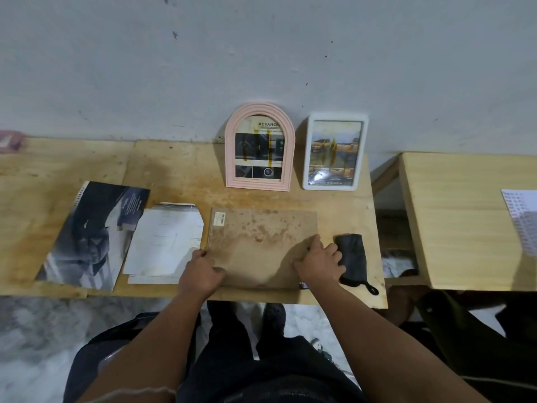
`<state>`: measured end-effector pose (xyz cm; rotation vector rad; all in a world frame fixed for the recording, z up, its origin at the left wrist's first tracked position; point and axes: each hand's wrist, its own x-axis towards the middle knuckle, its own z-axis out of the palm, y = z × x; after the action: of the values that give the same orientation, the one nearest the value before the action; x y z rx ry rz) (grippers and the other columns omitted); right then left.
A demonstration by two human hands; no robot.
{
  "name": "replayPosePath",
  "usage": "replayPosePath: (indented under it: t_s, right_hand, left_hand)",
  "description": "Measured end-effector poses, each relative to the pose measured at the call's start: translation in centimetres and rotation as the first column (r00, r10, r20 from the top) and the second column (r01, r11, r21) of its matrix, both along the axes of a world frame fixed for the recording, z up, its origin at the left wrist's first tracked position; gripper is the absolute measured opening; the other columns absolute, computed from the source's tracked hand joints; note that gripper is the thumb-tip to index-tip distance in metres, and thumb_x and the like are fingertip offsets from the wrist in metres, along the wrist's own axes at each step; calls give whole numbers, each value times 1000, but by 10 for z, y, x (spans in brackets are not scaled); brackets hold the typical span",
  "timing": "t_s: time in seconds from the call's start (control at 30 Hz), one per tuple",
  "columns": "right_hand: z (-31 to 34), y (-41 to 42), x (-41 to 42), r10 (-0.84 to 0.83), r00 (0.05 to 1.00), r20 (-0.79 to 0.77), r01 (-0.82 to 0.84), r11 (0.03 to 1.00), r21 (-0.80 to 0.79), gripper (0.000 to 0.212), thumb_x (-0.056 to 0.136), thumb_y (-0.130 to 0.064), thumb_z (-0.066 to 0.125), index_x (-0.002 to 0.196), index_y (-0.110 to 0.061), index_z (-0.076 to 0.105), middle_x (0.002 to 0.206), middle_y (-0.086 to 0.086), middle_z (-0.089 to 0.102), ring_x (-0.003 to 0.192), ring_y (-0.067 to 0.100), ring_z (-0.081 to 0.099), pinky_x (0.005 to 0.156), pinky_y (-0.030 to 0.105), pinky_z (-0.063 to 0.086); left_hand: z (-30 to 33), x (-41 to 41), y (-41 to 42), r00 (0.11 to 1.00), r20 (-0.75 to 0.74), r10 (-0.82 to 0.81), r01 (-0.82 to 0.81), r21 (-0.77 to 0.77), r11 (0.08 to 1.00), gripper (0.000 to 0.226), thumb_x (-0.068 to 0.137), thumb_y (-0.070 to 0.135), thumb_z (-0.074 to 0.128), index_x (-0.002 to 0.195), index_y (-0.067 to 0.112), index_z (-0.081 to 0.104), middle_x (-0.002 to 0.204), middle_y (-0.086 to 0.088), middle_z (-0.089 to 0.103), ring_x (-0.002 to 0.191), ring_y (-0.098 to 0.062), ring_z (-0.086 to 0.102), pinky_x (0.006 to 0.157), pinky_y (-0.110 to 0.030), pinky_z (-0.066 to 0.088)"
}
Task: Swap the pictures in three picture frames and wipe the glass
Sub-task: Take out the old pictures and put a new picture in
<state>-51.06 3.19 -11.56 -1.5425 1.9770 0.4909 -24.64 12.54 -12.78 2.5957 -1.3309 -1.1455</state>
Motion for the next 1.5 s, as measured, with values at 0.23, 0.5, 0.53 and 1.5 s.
replayPosePath:
  t_s: [0.23, 0.5, 0.53, 1.5]
  right_hand:
    - [2, -30, 9, 305, 951, 46, -303, 951, -53, 112, 89, -24, 69, 161, -19, -16, 170, 11, -17, 157, 42, -6, 120, 67, 17]
    - [-19, -39, 13, 536, 833, 134, -541, 841, 1, 113, 88, -61, 61, 162, -22, -16, 167, 13, -30, 154, 40, -24, 125, 63, -1]
    - [-21, -39, 11, 543, 829, 134, -547, 837, -6, 115, 87, -65, 59, 161, -23, -17, 166, 12, -31, 154, 39, -25, 124, 63, -3]
    - [-35, -48, 38, 622, 772, 131, -624, 781, -29, 130, 76, -73, 73, 162, -28, -14, 166, 16, -29, 150, 38, -33, 127, 52, -8]
  left_hand:
    - [14, 1, -22, 943, 302, -142, 137, 38, 990, 38, 94, 42, 49, 107, 12, 67, 107, -4, 54, 93, -25, 60, 78, -38, 53]
    - [-1, 1, -84, 865, 186, -465, 473, 5, 881, 88, 95, 55, 56, 164, 22, 11, 173, -3, -3, 159, -33, 1, 122, -54, 26]
    - [-6, 1, -89, 848, 160, -506, 510, 19, 860, 95, 95, 61, 54, 165, 23, 2, 173, -1, -13, 159, -30, -10, 126, -53, 17]
    - [-71, 4, -64, 772, 399, -495, 587, -146, 796, 102, 86, 88, 18, 165, 24, 11, 174, -4, 3, 160, -28, 3, 122, -69, 11]
